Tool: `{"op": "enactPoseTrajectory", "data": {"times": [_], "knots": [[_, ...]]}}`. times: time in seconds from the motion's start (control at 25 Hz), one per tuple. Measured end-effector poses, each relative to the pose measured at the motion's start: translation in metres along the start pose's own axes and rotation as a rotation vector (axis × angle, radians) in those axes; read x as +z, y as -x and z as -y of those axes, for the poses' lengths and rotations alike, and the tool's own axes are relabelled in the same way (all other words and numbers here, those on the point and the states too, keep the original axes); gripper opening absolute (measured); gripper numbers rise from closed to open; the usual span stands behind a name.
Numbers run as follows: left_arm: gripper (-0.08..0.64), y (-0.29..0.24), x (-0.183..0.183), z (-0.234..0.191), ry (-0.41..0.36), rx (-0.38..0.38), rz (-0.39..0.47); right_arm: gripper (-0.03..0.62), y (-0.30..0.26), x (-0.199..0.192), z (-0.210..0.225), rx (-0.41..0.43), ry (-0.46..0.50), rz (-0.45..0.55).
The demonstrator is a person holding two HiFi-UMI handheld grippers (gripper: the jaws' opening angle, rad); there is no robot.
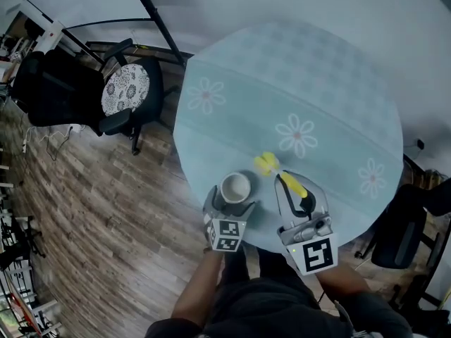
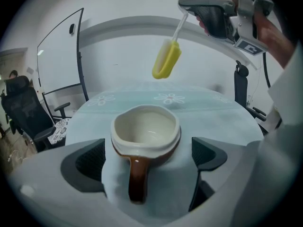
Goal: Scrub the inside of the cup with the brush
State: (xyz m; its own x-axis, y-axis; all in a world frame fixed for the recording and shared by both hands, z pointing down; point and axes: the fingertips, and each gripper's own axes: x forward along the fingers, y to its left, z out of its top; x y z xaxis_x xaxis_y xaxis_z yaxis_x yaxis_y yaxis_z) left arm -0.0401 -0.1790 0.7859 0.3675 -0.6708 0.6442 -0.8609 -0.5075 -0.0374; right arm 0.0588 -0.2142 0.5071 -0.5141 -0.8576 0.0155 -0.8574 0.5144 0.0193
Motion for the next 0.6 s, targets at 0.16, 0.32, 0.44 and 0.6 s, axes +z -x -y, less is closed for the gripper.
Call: {"op": "enactPoseTrajectory", "data": {"times": [0.16, 0.32, 0.44, 0.6], "knots": [[0.558, 0.048, 0.028, -0.007, 0.013, 0.027, 0.083, 0.038, 0.003, 0.028, -0.013, -0.004, -0.001, 0.038], [0.536, 0.101, 0.082, -0.029, 0.026, 0.092, 0.229, 0.038, 0.010, 0.065, -0.029, -0.005, 0.015, 0.096], [0.503, 0.149, 0.126, -0.050, 0.023, 0.158, 0.347, 0.038, 0.019, 0.098, -0.051, 0.009, 0.033, 0.147], [0.442, 0.209, 0.180, -0.070, 0.036, 0.209, 0.487, 0.038, 0.030, 0.134, -0.072, 0.018, 0.050, 0.188]]}}
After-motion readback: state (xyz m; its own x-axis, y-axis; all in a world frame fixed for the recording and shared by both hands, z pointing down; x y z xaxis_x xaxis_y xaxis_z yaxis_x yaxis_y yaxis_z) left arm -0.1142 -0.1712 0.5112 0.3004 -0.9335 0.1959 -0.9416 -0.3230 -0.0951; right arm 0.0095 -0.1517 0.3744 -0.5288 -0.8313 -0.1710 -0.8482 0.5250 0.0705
